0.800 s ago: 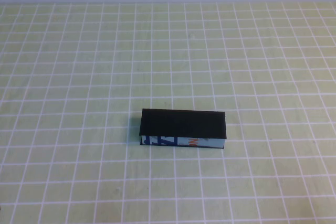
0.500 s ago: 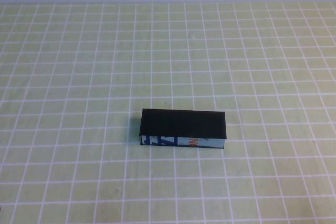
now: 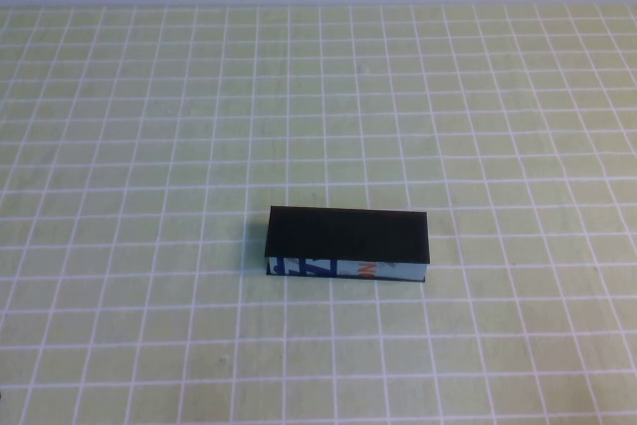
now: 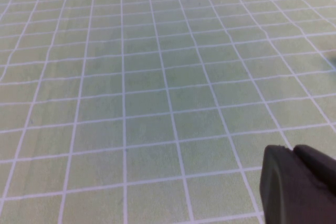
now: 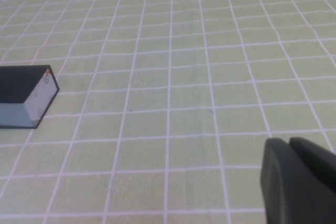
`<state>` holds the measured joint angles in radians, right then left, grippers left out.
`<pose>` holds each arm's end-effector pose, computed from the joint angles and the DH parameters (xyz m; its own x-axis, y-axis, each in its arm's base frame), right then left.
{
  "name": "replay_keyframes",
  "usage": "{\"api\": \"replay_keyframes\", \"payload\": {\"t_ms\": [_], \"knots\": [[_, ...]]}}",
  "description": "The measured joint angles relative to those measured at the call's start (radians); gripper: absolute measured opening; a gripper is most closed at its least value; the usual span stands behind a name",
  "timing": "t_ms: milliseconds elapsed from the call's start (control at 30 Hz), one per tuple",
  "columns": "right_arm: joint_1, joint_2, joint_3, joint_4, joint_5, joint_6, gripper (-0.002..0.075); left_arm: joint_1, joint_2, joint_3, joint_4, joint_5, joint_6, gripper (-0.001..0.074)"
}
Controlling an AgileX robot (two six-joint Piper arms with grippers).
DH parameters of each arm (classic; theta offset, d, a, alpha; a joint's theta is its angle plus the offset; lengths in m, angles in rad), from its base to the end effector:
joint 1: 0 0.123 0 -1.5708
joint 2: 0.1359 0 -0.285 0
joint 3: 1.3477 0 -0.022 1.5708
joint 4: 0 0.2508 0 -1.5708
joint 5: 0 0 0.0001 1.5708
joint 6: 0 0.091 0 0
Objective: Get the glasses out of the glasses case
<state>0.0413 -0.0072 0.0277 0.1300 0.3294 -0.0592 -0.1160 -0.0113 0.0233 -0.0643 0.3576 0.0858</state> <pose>0.0538 0.0061 0.1748 -0.2617 0.0530 -0.9637 -0.0652 0.9952 0.0725 0.0524 -0.0082 0.1738 -0.2726 0.0575 -0.9604 0.1442 0.9894 0.0183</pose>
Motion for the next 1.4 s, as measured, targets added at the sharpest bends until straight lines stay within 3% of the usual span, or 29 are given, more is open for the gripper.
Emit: {"api": "replay_keyframes", "payload": {"t_ms": [467, 733, 933, 1100, 1400], "knots": [[0.0, 0.0, 0.0, 0.0, 0.0, 0.0, -0.0018, 0.0, 0.0, 0.0, -0.024, -0.007, -0.003, -0.0004], [0.0, 0.0, 0.0, 0.0, 0.0, 0.0, -0.0018, 0.0, 0.0, 0.002, -0.498, -0.191, -0.064, -0.0004], [0.0, 0.0, 0.0, 0.0, 0.0, 0.0, -0.0018, 0.0, 0.0, 0.002, -0.613, -0.25, -0.074, -0.0004], [0.0, 0.0, 0.0, 0.0, 0.0, 0.0, -0.0018, 0.0, 0.067, -0.073, -0.621, -0.132, -0.065, -0.0004], [0.0, 0.0, 0.0, 0.0, 0.0, 0.0, -0.0018, 0.0, 0.553, -0.435, -0.563, 0.201, 0.114, -0.0004]]}}
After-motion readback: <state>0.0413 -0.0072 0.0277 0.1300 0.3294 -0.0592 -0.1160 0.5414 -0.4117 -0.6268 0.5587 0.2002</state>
